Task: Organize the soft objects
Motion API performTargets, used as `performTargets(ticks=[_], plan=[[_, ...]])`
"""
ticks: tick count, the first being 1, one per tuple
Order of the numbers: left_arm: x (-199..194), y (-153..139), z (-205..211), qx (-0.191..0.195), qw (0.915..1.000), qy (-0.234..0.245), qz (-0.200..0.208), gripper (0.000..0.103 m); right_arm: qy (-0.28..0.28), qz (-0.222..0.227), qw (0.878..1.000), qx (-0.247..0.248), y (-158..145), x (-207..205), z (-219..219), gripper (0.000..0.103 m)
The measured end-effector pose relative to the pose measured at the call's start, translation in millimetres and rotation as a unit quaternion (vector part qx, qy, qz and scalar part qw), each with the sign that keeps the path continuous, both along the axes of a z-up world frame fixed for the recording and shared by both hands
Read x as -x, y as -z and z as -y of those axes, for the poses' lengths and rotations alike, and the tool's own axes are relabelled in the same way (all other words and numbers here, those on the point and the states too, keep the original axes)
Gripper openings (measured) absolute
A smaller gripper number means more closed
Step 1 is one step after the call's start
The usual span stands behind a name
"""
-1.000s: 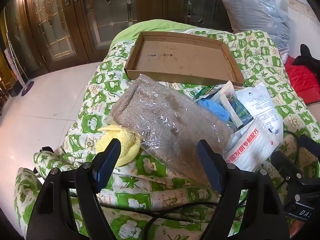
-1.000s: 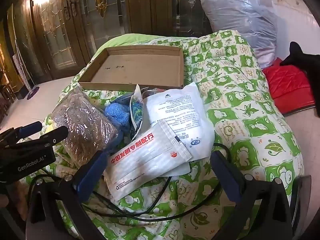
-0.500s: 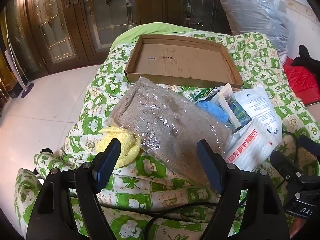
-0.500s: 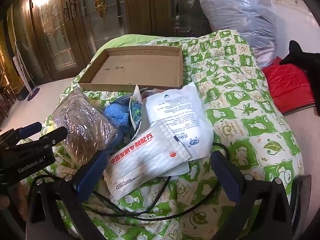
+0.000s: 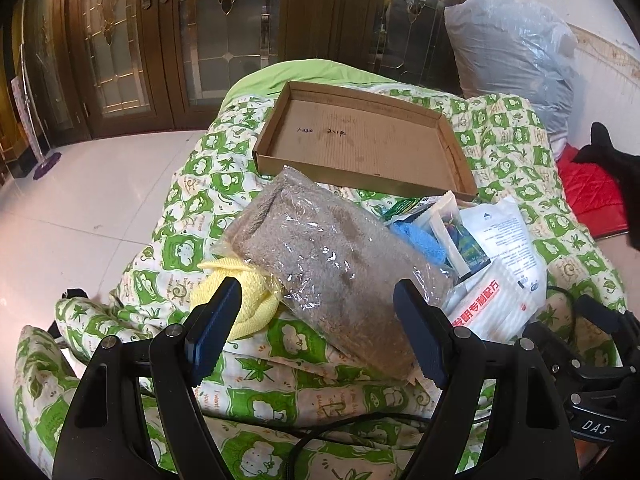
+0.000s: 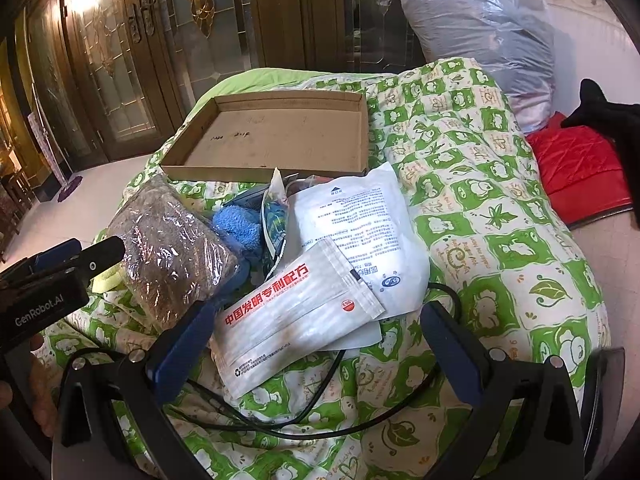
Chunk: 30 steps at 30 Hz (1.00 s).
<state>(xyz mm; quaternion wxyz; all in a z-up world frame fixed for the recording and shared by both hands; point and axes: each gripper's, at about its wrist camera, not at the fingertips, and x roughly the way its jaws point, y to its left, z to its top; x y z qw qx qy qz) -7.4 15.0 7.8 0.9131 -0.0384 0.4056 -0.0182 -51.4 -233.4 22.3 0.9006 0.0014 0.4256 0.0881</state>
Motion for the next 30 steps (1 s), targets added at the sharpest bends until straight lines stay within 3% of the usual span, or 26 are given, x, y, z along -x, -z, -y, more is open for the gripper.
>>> performTargets(ticks=[30], plan=[[0.7, 2.3, -0.4, -0.003, 1.0, 0.0, -0.001, 0.079, -0.002, -0.006, 1.0, -0.004, 4.3, 0.5, -1.3, 0.103]])
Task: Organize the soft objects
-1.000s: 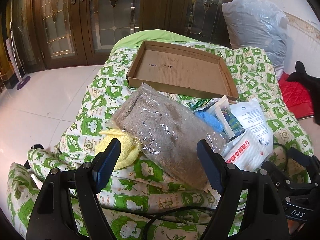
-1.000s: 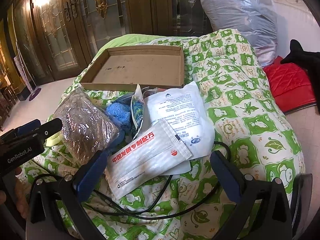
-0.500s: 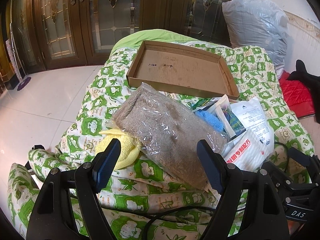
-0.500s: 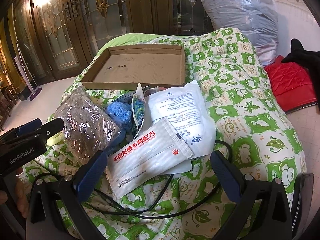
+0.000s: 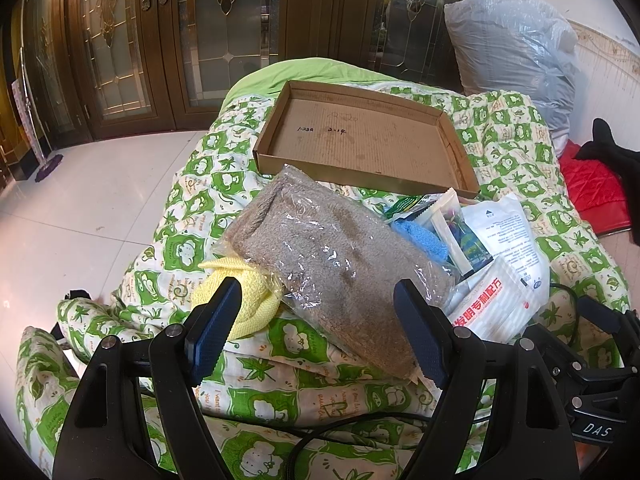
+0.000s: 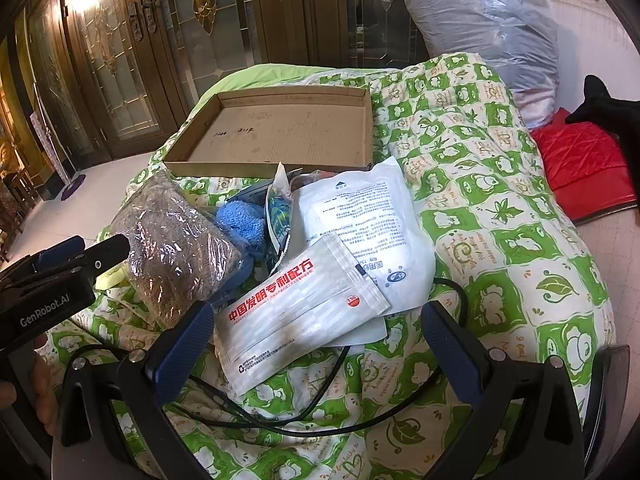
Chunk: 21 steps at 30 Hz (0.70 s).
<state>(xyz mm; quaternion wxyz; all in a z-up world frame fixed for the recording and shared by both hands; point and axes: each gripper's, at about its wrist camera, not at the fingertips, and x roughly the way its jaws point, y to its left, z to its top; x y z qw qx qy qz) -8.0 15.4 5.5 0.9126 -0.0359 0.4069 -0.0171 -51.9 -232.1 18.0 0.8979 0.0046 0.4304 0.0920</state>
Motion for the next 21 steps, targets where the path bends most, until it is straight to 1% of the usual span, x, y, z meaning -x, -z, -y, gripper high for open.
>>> performTargets(ticks=[19, 21], plan=[[0.5, 1.9, 0.2, -0.001, 1.0, -0.001, -0.003, 0.079, -0.005, -0.009, 1.0, -0.007, 0.4, -1.3, -0.1, 0.103], [0.0, 4.5, -1.5, 0.004, 0.9999, -0.003, -0.009, 0.079, -0.004, -0.01, 1.0, -0.007, 0.8, -1.2, -0.2, 0.103]])
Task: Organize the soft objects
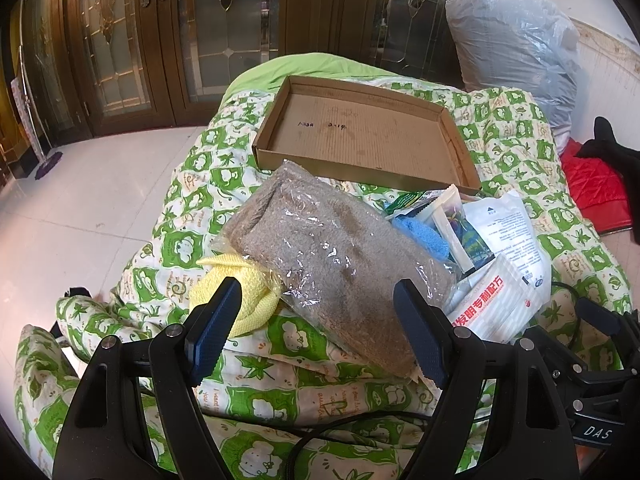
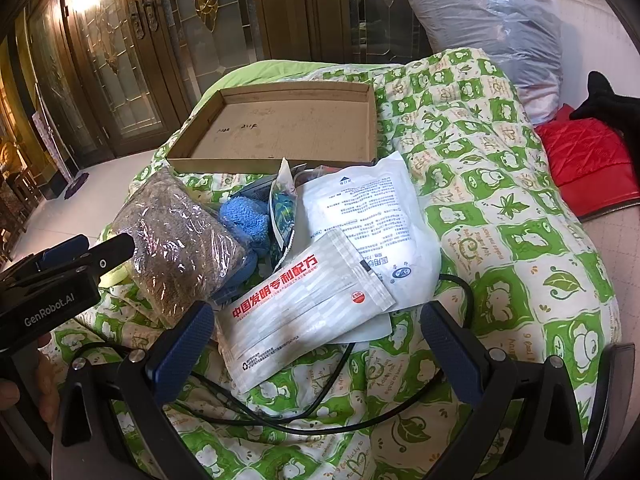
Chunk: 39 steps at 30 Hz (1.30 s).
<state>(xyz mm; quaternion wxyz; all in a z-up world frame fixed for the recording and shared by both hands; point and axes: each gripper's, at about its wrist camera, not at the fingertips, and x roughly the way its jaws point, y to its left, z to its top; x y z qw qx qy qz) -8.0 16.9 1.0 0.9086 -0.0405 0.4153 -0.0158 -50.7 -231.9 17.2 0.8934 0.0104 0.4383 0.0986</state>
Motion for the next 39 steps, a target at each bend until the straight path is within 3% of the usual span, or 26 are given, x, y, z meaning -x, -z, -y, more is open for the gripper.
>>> performTargets(ticks=[9, 14, 21, 26, 31, 33, 35, 38, 39], plan=[[-18, 2, -12, 0.065, 0.9975, -0.011, -0.028, 0.079, 0.019, -0.014, 1.0, -0.017, 5, -8, 12, 0.103], [-30, 3, 0, 0.057, 0.9972, -0.008, -0.048, 0.079, 0.019, -0.023, 0.999, -0.019, 9, -11, 13, 0.103], [-54, 5, 13, 0.085, 0.9929, -0.057, -0.061, 0.079, 0.007, -0.035, 0.999, -0.015, 16, -15, 9, 0.103], [-71, 13, 28, 0.063, 0.9912, -0.082, -0.082, 0.079, 0.001, -0.036, 0.999, -0.015, 17, -15, 8, 0.103], [-74, 22, 33, 0.033, 0.9932, -0.072, -0.085, 0.079, 0.001, -0.037, 0.999, -0.018, 17, -16, 10, 0.103], [-76, 25, 34, 0.027, 0.994, -0.054, -0.092, 0.071, 0.001, -0.039, 0.999, -0.021, 17, -18, 10, 0.103], [-79, 28, 37, 0.008, 0.9947, -0.013, -0.102, 0.043, -0.004, -0.042, 0.999, -0.022, 16, -20, 9, 0.103], [-83, 28, 39, -0.003, 0.9933, 0.026, -0.113, 0.023, -0.025, -0.054, 0.998, -0.036, 14, -27, 9, 0.103], [-83, 27, 39, 0.0, 0.9926, 0.034, -0.116, 0.023, -0.028, -0.06, 0.997, -0.039, 13, -31, 10, 0.103]])
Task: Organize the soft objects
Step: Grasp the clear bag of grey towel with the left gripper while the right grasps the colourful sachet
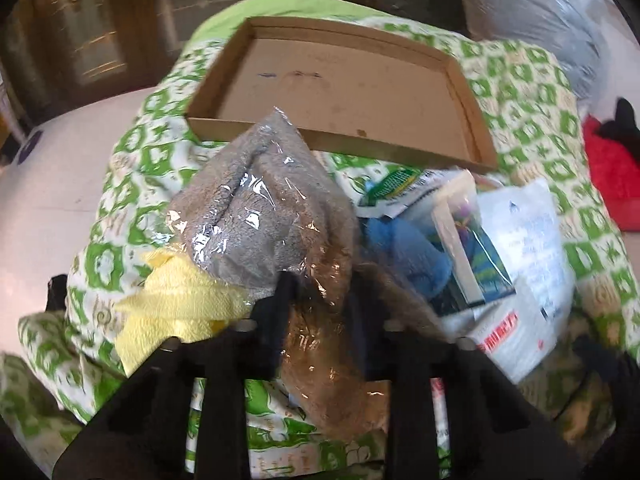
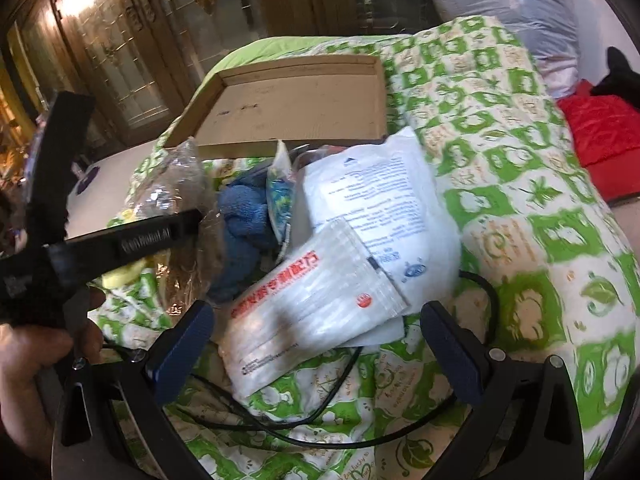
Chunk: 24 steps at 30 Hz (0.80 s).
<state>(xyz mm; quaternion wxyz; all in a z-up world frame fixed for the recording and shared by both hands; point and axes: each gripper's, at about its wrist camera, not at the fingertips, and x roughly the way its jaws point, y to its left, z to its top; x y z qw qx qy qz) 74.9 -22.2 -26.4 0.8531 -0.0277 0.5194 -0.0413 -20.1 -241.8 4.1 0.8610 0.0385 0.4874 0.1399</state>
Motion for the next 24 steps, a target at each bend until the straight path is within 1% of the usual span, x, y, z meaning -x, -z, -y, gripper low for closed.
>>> performTargets(ticks=[1, 2, 5, 7, 9, 11, 12, 13, 15, 16, 17, 19, 20, 22, 24], plan=[[0, -1, -1, 0.003, 1.0, 0.006, -0.001, 0.02, -0.001, -0.006, 1.0, -0.001, 0, -2, 1, 0.103], [0, -3, -1, 0.007, 0.9999, 0.011, -0.001, 0.014, 0.0, -0.01, 1.0, -0.001, 0, -4, 1, 0.103], [4, -10, -4, 0.025, 0.9994, 0.022, 0.002, 0.013, -0.007, -0.032, 0.999, -0.002, 2, -11, 3, 0.101], [8, -18, -4, 0.035, 0.9989, 0.031, 0.009, 0.011, -0.013, -0.036, 0.999, 0.004, 2, -13, 2, 0.097], [14, -26, -2, 0.036, 0.9983, 0.043, 0.018, 0.011, -0.02, -0.036, 0.999, 0.014, 0, -17, 0, 0.094], [17, -33, -1, 0.035, 0.9976, 0.054, 0.025, 0.011, -0.028, -0.039, 0.999, 0.017, -2, -22, -3, 0.086], [18, -36, 1, 0.031, 0.9974, 0.058, 0.029, 0.011, -0.034, -0.046, 0.998, 0.013, -3, -26, -6, 0.079], [19, -38, 0, 0.024, 0.9973, 0.061, 0.033, 0.011, -0.038, -0.059, 0.998, 0.003, -3, -32, -8, 0.074], [19, -40, -1, -0.007, 0.9967, 0.065, 0.047, 0.011, -0.041, -0.077, 0.996, -0.016, -4, -43, -12, 0.072], [18, -39, -1, -0.013, 0.9964, 0.067, 0.051, 0.011, -0.043, -0.079, 0.996, -0.016, -4, -48, -15, 0.07], [19, -36, -3, -0.011, 0.9963, 0.069, 0.051, 0.011, -0.047, -0.077, 0.996, -0.011, -6, -54, -19, 0.068], [17, -26, -8, 0.014, 0.9965, 0.071, 0.042, 0.011, -0.054, -0.075, 0.996, -0.001, -5, -61, -26, 0.053], [17, -21, -9, 0.02, 0.9965, 0.072, 0.038, 0.011, -0.057, -0.082, 0.995, 0.0, -2, -68, -29, 0.05], [17, -14, -10, 0.023, 0.9966, 0.072, 0.032, 0.011, -0.056, -0.103, 0.993, -0.008, 6, -78, -32, 0.038], [17, -13, -10, 0.028, 0.9964, 0.072, 0.034, 0.011, -0.054, -0.113, 0.992, -0.007, 13, -86, -35, 0.034]])
